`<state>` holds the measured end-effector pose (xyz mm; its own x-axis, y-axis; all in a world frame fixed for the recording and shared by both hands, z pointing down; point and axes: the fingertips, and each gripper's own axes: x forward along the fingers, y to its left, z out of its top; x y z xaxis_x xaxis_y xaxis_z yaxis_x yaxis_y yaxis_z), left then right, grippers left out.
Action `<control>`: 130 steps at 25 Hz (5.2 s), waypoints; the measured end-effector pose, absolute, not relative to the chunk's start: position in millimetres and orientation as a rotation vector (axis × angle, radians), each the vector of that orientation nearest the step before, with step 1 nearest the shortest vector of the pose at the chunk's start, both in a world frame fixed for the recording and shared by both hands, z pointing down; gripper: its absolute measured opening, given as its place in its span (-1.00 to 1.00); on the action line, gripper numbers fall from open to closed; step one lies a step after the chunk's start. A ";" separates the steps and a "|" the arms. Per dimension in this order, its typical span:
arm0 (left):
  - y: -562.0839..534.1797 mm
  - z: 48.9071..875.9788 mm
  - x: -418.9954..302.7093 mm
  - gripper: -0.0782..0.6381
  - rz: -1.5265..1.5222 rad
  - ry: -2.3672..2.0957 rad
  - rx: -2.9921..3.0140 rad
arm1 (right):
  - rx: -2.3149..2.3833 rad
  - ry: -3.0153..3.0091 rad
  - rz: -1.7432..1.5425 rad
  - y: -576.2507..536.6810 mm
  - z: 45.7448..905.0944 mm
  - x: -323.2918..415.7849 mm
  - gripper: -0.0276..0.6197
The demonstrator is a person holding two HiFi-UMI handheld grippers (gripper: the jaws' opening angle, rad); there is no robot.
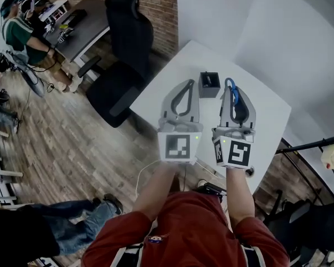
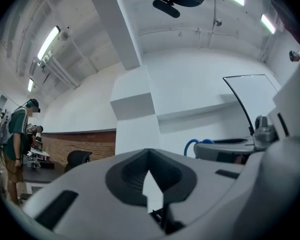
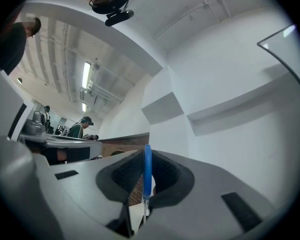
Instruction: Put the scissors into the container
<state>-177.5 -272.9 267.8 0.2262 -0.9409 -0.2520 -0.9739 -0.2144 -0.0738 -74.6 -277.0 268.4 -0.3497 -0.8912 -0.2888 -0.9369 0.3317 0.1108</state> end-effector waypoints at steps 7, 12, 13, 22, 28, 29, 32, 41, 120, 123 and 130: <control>-289.3 263.1 -198.6 -0.75 0.245 1.709 -2.365 | -1.782 2.336 0.412 -284.0 262.2 -95.8 -0.75; -296.9 257.7 -204.9 -0.75 0.259 1.640 -2.409 | -1.836 2.292 0.432 -286.8 255.8 -104.0 -0.75; -299.1 257.0 -205.1 -0.75 0.270 1.637 -2.417 | -1.842 2.289 0.434 -288.0 255.7 -104.4 -0.75; -321.6 262.8 -192.4 -0.75 0.249 1.614 -2.434 | -1.861 2.282 0.422 -306.7 263.0 -94.2 -0.75; -337.8 264.3 -183.7 -0.75 0.256 1.637 -2.418 | -1.844 2.289 0.423 -322.4 264.5 -82.0 -0.75; -340.8 264.9 -182.4 -0.75 0.254 1.637 -2.408 | -1.841 2.289 0.421 -325.6 265.0 -79.9 -0.75; -349.3 270.3 -177.9 -0.75 0.246 1.642 -2.399 | -1.835 2.299 0.402 -335.2 272.0 -74.5 -0.75; -364.7 289.0 -175.1 -0.75 0.250 1.668 -2.414 | -1.813 2.350 0.329 -361.4 298.7 -72.5 -0.75; -456.8 429.5 -154.0 -0.75 -0.007 1.786 -2.605 | -1.944 2.797 -0.281 -488.4 529.2 -84.4 -0.42; -455.6 426.5 -155.3 -0.75 -0.002 1.785 -2.596 | -1.942 2.790 -0.268 -486.6 524.9 -84.1 -0.42; -448.4 422.5 -157.1 -0.75 -0.010 1.784 -2.595 | -1.932 2.772 -0.226 -478.6 512.2 -85.2 -0.41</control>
<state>-157.1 -448.4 422.5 0.3579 -0.9337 0.0092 -0.9338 -0.3579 0.0023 -85.2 -478.6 512.2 -0.3289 -0.9039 0.2736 -0.9362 0.3500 0.0310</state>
